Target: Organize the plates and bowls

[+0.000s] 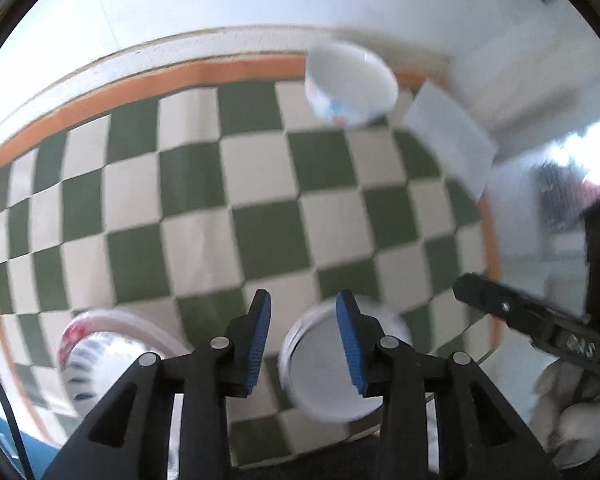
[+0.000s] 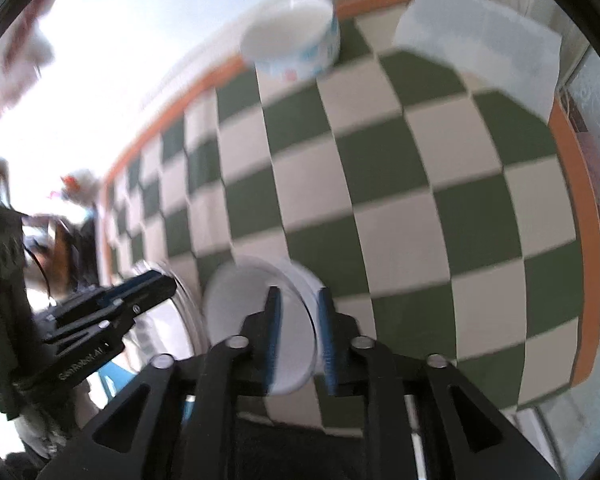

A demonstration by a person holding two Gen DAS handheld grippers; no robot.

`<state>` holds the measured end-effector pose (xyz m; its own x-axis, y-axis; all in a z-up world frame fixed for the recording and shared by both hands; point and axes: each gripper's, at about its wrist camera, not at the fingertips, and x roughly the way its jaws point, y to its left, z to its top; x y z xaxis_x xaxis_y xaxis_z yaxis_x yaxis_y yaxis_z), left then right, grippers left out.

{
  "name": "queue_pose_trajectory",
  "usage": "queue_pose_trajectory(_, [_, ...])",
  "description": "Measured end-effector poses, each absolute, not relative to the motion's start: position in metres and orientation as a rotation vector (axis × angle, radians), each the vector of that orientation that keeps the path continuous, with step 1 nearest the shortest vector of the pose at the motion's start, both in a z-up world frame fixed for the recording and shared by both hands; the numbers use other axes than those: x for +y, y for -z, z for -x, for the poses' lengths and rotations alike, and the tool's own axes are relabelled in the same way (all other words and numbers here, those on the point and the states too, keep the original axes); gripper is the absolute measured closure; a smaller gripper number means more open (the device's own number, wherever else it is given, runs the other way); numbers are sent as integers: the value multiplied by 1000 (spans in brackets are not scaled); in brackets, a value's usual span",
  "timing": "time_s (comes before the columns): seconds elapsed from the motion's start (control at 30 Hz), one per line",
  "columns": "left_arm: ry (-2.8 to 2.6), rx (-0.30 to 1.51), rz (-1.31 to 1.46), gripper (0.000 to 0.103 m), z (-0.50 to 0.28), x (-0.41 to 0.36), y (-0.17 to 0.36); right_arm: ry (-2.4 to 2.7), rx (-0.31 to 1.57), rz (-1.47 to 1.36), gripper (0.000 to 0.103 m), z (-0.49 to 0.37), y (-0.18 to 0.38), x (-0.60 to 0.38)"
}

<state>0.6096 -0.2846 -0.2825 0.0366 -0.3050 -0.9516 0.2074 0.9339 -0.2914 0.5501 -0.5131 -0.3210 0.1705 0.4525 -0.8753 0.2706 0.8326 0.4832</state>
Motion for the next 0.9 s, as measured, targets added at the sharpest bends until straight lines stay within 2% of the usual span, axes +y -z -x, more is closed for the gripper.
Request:
queue_pose_trajectory(0.07, [383, 1510, 156, 70, -638, -286, 287, -152, 1350, -706, 41, -566, 314, -530])
queue_pose_trajectory(0.1, [379, 1520, 198, 70, -654, -288, 291, -157, 1332, -736, 30, -573, 312, -536])
queue_pose_trajectory(0.2, [362, 1554, 253, 64, -688, -295, 302, -181, 1317, -779, 14, -605, 311, -551])
queue_pose_trajectory(0.33, [331, 1596, 317, 46, -734, -304, 319, -145, 1293, -726, 10, -648, 314, -564])
queue_pose_trajectory(0.57, [262, 1626, 322, 46, -783, -314, 343, -85, 1333, -660, 9, -715, 345, -576])
queue_pose_trajectory(0.9, [290, 1694, 370, 46, -810, -335, 371, -50, 1432, -671, 9, -759, 390, -583])
